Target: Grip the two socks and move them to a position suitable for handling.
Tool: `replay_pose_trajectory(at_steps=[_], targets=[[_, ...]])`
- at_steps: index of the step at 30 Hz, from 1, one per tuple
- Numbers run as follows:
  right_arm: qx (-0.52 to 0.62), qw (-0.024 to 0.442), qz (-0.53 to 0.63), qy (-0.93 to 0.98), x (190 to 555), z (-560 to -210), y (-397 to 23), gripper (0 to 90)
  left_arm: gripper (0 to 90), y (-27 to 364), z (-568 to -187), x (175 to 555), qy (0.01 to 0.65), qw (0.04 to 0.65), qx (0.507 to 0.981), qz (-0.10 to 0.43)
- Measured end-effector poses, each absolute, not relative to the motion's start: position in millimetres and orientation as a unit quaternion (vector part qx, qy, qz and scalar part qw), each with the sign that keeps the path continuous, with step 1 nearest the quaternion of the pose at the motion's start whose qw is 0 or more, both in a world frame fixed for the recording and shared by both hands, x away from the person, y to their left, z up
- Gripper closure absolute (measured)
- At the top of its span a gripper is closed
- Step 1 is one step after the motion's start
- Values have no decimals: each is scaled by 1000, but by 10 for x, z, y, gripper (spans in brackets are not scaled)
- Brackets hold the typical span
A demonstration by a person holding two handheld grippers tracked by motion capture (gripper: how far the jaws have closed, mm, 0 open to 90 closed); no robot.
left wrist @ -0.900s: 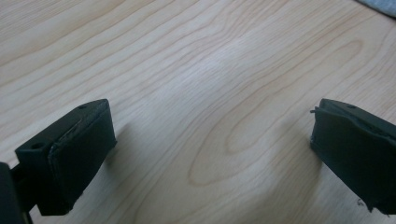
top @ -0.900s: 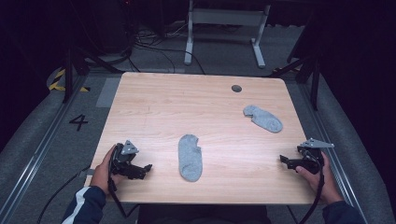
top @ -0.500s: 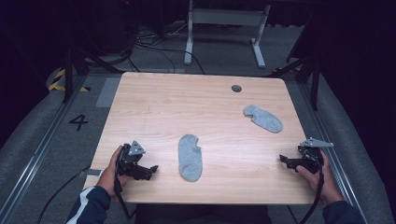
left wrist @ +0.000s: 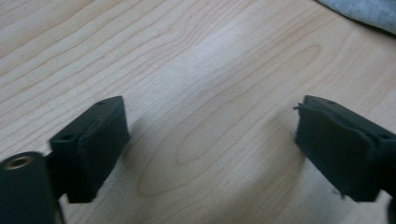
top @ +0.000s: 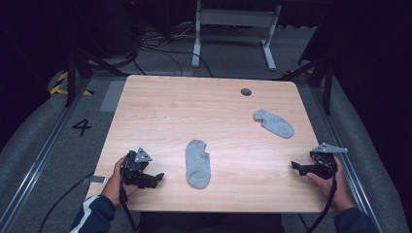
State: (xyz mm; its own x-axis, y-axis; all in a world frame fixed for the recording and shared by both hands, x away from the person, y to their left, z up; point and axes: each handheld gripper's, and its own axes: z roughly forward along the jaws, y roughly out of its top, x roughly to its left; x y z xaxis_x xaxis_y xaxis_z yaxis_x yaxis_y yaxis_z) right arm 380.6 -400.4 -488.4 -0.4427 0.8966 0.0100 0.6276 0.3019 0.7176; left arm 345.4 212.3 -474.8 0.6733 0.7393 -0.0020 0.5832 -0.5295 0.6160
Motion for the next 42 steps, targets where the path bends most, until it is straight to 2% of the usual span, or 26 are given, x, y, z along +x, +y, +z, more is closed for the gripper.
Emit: replay_pose_trajectory(at_steps=[4, 8, 10, 18, 21, 27, 31, 33, 36, 42], targets=[[489, 206, 340, 777, 3826, -4877, -4013, 124, 183, 2074, -4737, 3435, 374, 301, 867, 129], [480, 212, 343, 779, 3840, -4843, -3996, 329, 199, 1950, -4738, 3415, 343, 311, 878, 119], [462, 236, 332, 788, 3846, -4808, -3952, 428, 220, 1846, -4717, 3403, 325, 319, 881, 125], [429, 248, 363, 789, 4044, -4640, -3873, 639, 279, 1444, -4666, 3363, 276, 338, 890, 136], [421, 257, 360, 792, 4161, -4606, -3828, 672, 310, 1357, -4657, 3356, 262, 351, 889, 135], [420, 266, 361, 789, 4397, -4549, -3724, 686, 309, 1210, -4668, 3370, 244, 351, 895, 125], [408, 288, 357, 789, 4571, -4563, -3619, 843, 312, 1119, -4679, 3386, 232, 354, 897, 124], [404, 302, 339, 794, 4634, -4601, -3575, 875, 313, 1083, -4698, 3403, 231, 352, 899, 122], [404, 312, 325, 796, 4691, -4664, -3547, 878, 311, 1046, -4734, 3425, 226, 344, 903, 121], [410, 292, 306, 808, 4767, -4786, -3534, 865, 295, 1029, -4771, 3463, 232, 350, 900, 115]])
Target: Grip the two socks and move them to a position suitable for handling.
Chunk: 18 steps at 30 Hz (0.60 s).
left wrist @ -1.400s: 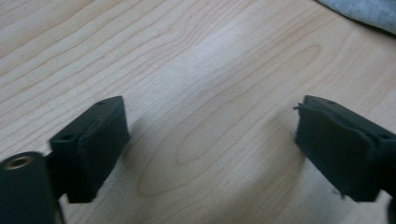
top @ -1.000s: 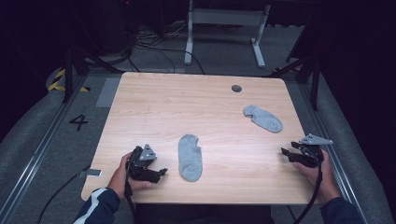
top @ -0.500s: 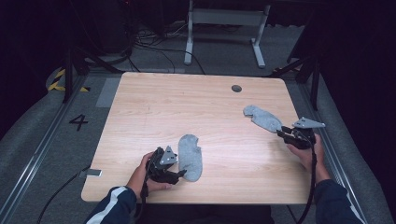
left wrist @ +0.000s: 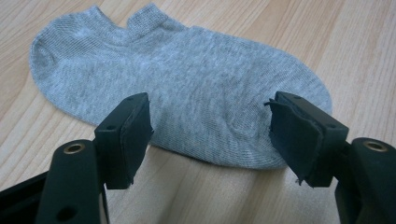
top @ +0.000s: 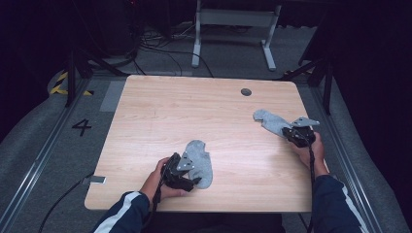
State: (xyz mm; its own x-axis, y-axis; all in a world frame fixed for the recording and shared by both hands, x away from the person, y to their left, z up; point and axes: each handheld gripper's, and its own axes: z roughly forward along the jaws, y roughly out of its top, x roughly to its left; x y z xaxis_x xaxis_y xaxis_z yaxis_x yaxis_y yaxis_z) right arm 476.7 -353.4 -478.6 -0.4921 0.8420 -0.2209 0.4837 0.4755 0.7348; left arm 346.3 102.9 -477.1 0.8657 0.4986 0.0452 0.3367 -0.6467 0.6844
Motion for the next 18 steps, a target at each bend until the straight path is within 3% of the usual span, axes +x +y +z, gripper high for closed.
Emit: replay_pose_trajectory(at_steps=[18], targets=[[391, 237, 331, 825, 4659, -4805, -3447, 893, 282, 1153, -4811, 3517, 254, 364, 891, 98]])
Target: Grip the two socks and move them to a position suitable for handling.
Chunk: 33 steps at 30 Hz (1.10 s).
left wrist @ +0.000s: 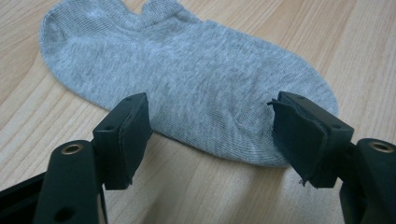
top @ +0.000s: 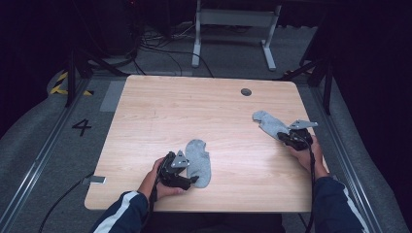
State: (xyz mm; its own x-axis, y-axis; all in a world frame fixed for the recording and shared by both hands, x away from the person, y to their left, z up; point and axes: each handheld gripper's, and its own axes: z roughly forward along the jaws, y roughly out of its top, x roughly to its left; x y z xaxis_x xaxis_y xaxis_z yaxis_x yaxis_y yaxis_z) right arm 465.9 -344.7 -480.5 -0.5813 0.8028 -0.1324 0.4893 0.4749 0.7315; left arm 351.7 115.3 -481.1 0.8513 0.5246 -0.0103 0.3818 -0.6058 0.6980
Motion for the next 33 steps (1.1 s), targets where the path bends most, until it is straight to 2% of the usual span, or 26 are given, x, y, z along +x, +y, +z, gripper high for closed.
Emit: replay_pose_trajectory(at_steps=[21, 33], targets=[[335, 205, 333, 858, 4213, -4770, -3236, 900, 270, 1158, -4814, 3560, 250, 364, 893, 91], [303, 166, 334, 877, 3747, -4735, -3084, 898, 266, 1103, -4811, 3658, 242, 364, 896, 84]])
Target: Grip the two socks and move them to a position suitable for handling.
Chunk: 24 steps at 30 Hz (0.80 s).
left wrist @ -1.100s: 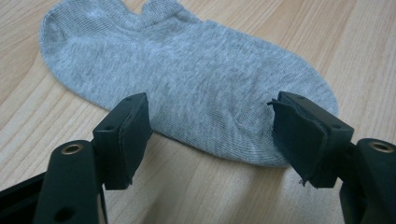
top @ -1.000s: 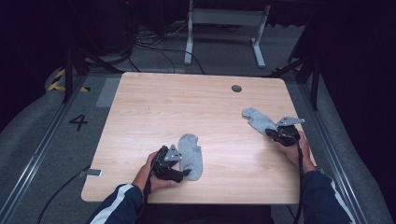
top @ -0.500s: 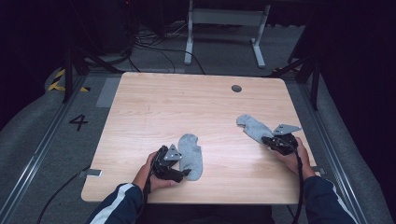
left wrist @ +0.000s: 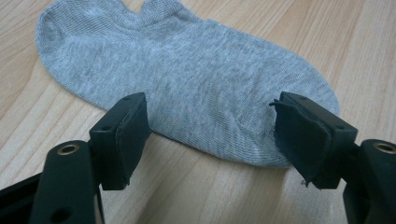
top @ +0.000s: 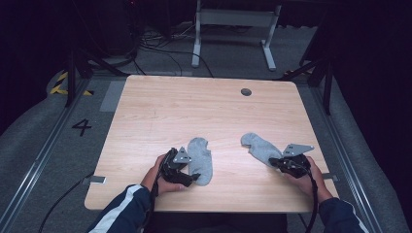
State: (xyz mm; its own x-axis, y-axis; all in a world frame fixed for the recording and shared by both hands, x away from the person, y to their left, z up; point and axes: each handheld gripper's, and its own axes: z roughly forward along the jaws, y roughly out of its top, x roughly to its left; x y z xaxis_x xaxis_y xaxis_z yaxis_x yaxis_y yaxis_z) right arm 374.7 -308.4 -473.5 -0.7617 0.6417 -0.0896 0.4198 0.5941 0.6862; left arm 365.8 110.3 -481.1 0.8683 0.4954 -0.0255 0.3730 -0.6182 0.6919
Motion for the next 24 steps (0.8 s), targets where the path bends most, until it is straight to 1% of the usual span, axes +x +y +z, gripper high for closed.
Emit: replay_pose_trajectory(at_steps=[11, 17, 20, 24], targets=[[277, 145, 317, 895, 3348, -4684, -2956, 862, 265, 1110, -4815, 3665, 238, 365, 896, 84], [264, 143, 301, 905, 3238, -4639, -2939, 750, 262, 1113, -4816, 3665, 239, 365, 896, 85], [260, 160, 304, 902, 3230, -4601, -2898, 693, 254, 1110, -4818, 3671, 237, 365, 896, 85], [249, 175, 331, 893, 3254, -4539, -2782, 678, 250, 1107, -4821, 3670, 239, 367, 895, 85]])
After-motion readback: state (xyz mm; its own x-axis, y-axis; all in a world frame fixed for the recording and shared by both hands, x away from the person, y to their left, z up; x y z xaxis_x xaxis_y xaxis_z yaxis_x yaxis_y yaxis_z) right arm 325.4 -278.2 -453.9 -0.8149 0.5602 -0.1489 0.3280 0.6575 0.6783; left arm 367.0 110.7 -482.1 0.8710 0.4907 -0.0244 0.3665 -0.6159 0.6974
